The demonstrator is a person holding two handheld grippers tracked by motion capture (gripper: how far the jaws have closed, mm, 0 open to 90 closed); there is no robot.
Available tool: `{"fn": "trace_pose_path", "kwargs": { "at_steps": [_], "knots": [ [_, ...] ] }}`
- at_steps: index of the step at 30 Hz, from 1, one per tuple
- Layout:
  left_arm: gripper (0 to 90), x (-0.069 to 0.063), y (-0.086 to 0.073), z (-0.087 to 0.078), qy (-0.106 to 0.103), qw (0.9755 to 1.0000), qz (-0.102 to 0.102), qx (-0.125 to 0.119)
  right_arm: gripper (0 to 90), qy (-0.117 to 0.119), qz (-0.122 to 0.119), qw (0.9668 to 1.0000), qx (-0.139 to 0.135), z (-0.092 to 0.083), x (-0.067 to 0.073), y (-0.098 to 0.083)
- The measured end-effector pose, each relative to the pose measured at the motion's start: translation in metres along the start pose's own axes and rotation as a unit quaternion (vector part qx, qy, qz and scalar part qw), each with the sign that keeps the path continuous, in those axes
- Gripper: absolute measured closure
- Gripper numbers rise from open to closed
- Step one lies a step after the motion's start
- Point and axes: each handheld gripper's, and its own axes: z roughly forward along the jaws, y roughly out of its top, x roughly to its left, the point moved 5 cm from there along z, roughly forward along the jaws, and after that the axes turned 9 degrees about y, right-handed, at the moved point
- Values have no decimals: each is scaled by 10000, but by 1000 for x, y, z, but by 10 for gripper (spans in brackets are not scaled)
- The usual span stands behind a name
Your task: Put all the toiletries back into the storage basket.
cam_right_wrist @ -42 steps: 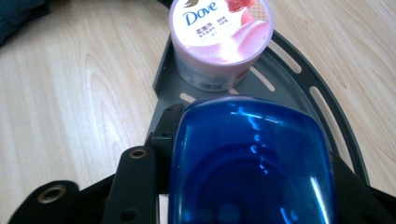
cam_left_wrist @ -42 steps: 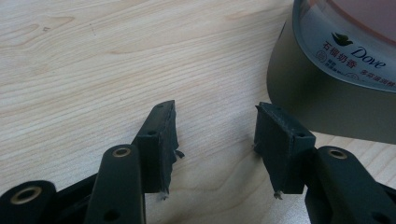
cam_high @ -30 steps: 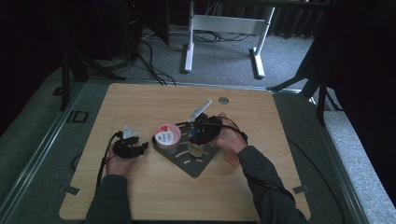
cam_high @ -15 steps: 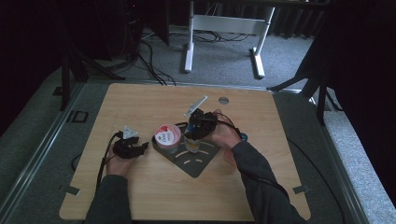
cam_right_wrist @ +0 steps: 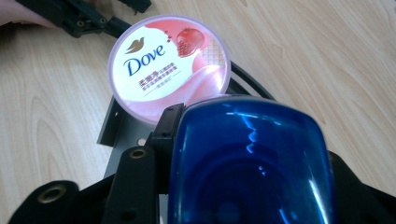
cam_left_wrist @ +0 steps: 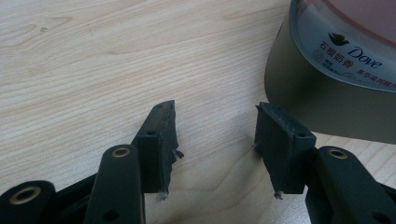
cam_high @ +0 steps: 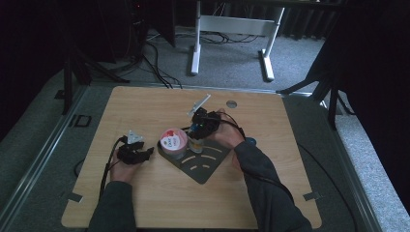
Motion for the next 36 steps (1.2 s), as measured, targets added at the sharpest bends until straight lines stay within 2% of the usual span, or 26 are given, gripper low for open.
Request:
{"fn": "trace_pose_path", "kwargs": {
  "at_steps": [8,20,36],
  "knots": [
    [484,0,0,0,-8,10000,7,6,564,-48,102,9999,-79,4,-10,5],
    [483,-1,0,0,-12,10000,7,9,564,-93,78,9999,-55,6,-19,10],
    [483,-1,0,-1,-47,10000,-20,2,564,-69,88,9999,-42,19,-28,17]
  ]
}}
